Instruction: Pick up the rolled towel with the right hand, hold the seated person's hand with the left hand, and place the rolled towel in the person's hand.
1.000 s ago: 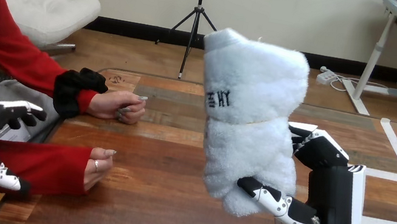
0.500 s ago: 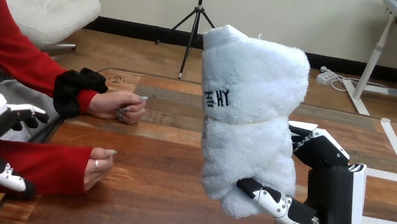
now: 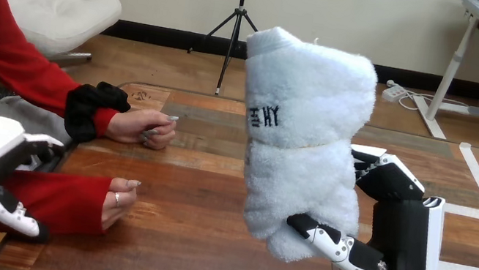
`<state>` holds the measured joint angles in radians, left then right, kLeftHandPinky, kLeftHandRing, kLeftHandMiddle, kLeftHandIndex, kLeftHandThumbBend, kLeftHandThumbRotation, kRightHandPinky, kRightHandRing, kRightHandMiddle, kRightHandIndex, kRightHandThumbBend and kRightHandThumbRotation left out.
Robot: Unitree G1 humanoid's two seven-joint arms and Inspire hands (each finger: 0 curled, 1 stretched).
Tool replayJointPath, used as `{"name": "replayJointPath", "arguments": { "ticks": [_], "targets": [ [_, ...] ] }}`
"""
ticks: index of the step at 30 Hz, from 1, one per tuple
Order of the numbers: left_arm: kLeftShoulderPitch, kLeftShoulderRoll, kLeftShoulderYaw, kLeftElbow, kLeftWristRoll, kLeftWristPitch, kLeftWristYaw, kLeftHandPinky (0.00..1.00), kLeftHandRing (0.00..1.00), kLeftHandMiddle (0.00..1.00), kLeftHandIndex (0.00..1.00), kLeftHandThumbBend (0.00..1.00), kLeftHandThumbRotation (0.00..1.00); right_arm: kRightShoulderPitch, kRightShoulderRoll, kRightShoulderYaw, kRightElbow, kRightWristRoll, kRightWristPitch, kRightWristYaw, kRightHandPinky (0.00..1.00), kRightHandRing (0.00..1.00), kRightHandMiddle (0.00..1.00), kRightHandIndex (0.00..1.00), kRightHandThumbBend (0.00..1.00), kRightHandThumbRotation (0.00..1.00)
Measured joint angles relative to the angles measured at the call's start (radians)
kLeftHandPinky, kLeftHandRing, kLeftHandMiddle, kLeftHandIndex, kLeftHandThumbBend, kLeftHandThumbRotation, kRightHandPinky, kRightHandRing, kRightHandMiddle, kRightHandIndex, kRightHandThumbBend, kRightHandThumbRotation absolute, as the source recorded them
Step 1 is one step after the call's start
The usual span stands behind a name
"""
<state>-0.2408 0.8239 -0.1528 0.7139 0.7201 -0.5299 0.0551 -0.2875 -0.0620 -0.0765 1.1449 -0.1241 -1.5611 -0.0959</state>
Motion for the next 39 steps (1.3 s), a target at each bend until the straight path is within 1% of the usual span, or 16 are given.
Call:
{"name": "replayJointPath", "arguments": {
  "ticks": [6,14,22,29,36,39],
  "targets": [
    [-0.013,-0.018,-0.026,0.0,0.002,0.021,0.0,0.64,0.69,0.74,0.79,1.0,0.23,0.0,0.006,0.001,-0.002,0.012,-0.002,0.007,0.27,0.33,0.49,0.55,0.76,0.18],
    [-0.019,-0.033,-0.048,-0.003,0.002,0.032,0.0,0.63,0.68,0.72,0.77,1.0,0.19,0.001,0.018,0.001,-0.002,0.027,-0.005,0.023,0.27,0.33,0.49,0.55,0.76,0.18],
    [-0.027,-0.043,-0.059,-0.004,-0.001,0.036,0.0,0.63,0.68,0.72,0.75,1.0,0.14,0.001,0.019,0.011,-0.003,0.049,-0.005,0.04,0.27,0.33,0.49,0.55,0.76,0.18],
    [-0.033,-0.048,-0.067,-0.012,0.0,0.053,0.0,0.64,0.69,0.72,0.74,1.0,0.12,0.001,0.019,0.018,-0.008,0.056,-0.005,0.052,0.28,0.34,0.49,0.56,0.75,0.18],
    [-0.045,-0.056,-0.078,-0.013,0.001,0.067,-0.001,0.62,0.67,0.7,0.72,1.0,0.09,0.001,0.019,0.028,-0.012,0.072,-0.005,0.064,0.28,0.34,0.49,0.56,0.75,0.18],
    [-0.049,-0.057,-0.084,-0.012,0.002,0.069,-0.001,0.6,0.64,0.68,0.71,1.0,0.07,0.001,0.019,0.031,-0.015,0.081,-0.005,0.069,0.28,0.34,0.49,0.56,0.75,0.18]
  ]
}}
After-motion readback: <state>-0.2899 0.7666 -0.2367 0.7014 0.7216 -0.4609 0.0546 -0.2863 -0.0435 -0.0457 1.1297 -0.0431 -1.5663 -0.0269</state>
